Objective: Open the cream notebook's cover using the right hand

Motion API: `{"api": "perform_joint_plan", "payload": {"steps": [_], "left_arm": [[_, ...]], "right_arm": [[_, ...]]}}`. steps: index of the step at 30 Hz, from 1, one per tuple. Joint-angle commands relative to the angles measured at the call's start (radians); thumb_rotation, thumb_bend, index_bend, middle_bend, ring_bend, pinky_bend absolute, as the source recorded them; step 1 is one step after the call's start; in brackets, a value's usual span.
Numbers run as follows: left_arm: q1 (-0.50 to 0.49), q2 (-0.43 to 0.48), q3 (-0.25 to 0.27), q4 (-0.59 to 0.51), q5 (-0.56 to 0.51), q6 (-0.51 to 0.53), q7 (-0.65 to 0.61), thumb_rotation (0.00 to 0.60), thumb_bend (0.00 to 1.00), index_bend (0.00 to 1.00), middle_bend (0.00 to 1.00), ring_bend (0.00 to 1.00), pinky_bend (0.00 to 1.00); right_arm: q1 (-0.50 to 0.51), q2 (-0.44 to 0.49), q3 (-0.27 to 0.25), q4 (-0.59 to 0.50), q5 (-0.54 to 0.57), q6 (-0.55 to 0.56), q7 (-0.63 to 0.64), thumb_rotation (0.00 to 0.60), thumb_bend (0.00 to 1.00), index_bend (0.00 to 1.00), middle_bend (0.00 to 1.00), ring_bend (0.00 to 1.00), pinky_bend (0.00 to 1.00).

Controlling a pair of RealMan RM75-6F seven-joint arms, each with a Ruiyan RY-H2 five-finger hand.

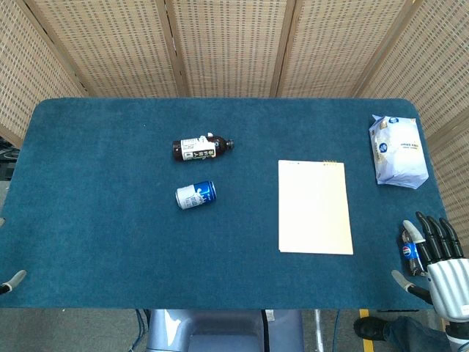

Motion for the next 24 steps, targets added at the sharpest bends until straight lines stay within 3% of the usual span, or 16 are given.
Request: {"api": "perform_joint_plan", "payload": {"steps": [1,9,14,18,24], "left_arm": [[0.000,0.000,0.000,0.001,0.000,-0.001,-0.002,0.600,0.00,0.00,0.00,0.00,0.00],[-0.002,0.002,-0.005,-0.001,-0.008,-0.004,-0.007,0.600,0.00,0.00,0.00,0.00,0.00],[-0.004,0.001,-0.008,-0.004,-0.014,-0.008,0.002,0.600,0.00,0.00,0.00,0.00,0.00],[-0.007,-0.004,-0.009,-0.011,-0.019,-0.017,0.021,0.600,0.00,0.00,0.00,0.00,0.00],[-0.016,-0.009,-0.013,-0.018,-0.034,-0.039,0.043,0.600,0.00,0.00,0.00,0.00,0.00]], "right_arm": [[0.002,0.000,-0.002,0.002,-0.001,-0.005,-0.002,0.600,0.00,0.00,0.00,0.00,0.00],[0.029,-0.015,-0.018,0.009,-0.028,-0.061,-0.021,0.600,0.00,0.00,0.00,0.00,0.00],[0.083,-0.080,-0.050,0.119,-0.108,-0.140,-0.046,0.600,0.01,0.00,0.00,0.00,0.00],[0.142,-0.133,-0.072,0.208,-0.145,-0.228,-0.040,0.600,0.20,0.00,0.00,0.00,0.00],[0.214,-0.206,-0.082,0.301,-0.164,-0.343,-0.110,0.600,0.34,0.00,0.00,0.00,0.00]]}}
